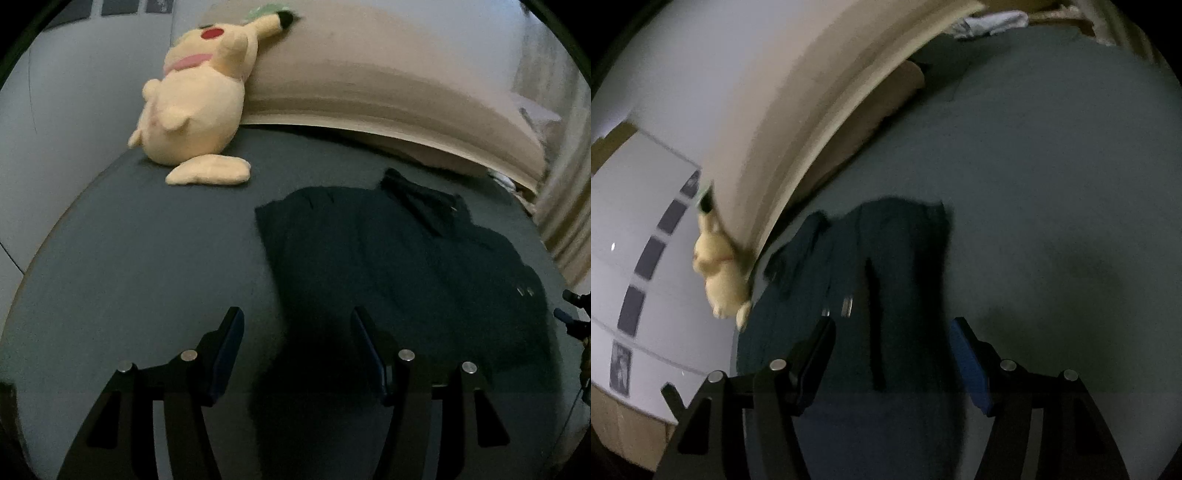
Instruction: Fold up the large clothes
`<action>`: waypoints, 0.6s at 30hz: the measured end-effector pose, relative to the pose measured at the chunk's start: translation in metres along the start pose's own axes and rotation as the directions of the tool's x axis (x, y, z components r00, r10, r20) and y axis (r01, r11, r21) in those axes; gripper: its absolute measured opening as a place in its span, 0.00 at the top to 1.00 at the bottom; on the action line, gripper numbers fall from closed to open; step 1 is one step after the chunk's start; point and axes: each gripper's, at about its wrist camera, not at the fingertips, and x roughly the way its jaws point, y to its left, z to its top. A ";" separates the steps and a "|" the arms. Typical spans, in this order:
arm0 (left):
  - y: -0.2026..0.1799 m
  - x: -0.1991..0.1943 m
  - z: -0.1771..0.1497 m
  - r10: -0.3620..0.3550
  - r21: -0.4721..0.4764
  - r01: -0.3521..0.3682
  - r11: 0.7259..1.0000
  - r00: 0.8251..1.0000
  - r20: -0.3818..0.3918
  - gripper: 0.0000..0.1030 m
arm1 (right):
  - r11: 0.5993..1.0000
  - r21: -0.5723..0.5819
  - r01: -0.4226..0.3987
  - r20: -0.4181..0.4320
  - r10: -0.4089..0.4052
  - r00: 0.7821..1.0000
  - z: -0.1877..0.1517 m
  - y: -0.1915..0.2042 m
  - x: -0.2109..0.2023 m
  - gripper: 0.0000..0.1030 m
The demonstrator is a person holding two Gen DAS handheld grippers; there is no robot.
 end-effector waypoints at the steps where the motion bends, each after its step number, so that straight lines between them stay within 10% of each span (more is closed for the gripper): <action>1: -0.004 0.012 0.005 0.002 -0.015 -0.002 1.000 1.000 -0.009 0.41 | 0.999 0.036 0.015 0.003 -0.015 1.000 0.011 -0.005 0.016 0.34; 3: -0.010 0.030 0.013 -0.008 -0.023 0.007 1.000 1.000 -0.026 0.41 | 0.996 0.092 0.019 -0.009 -0.018 1.000 0.022 -0.013 0.039 0.38; 5: -0.018 0.048 0.012 0.067 0.014 -0.066 0.998 0.996 -0.063 0.55 | 0.997 0.039 0.066 -0.046 -0.064 0.997 0.025 -0.009 0.060 0.86; 6: -0.022 0.062 0.011 0.106 0.044 -0.102 0.994 0.990 -0.093 0.70 | 0.993 -0.021 0.114 -0.058 -0.115 0.992 0.023 -0.002 0.068 0.86; 11: -0.033 0.066 0.005 0.182 0.098 -0.176 0.979 0.981 -0.060 0.70 | 0.978 -0.075 0.197 -0.032 -0.200 0.979 0.018 0.009 0.075 0.77; 16: -0.022 0.030 0.025 0.182 0.051 -0.182 0.982 0.983 0.013 0.59 | 0.916 -0.148 0.372 0.216 -0.337 0.916 0.025 0.050 0.028 0.39; 18: -0.030 0.021 0.037 0.189 0.054 -0.194 0.980 0.978 0.083 0.45 | 0.935 -0.171 0.309 0.227 -0.268 0.936 0.030 0.069 0.026 0.39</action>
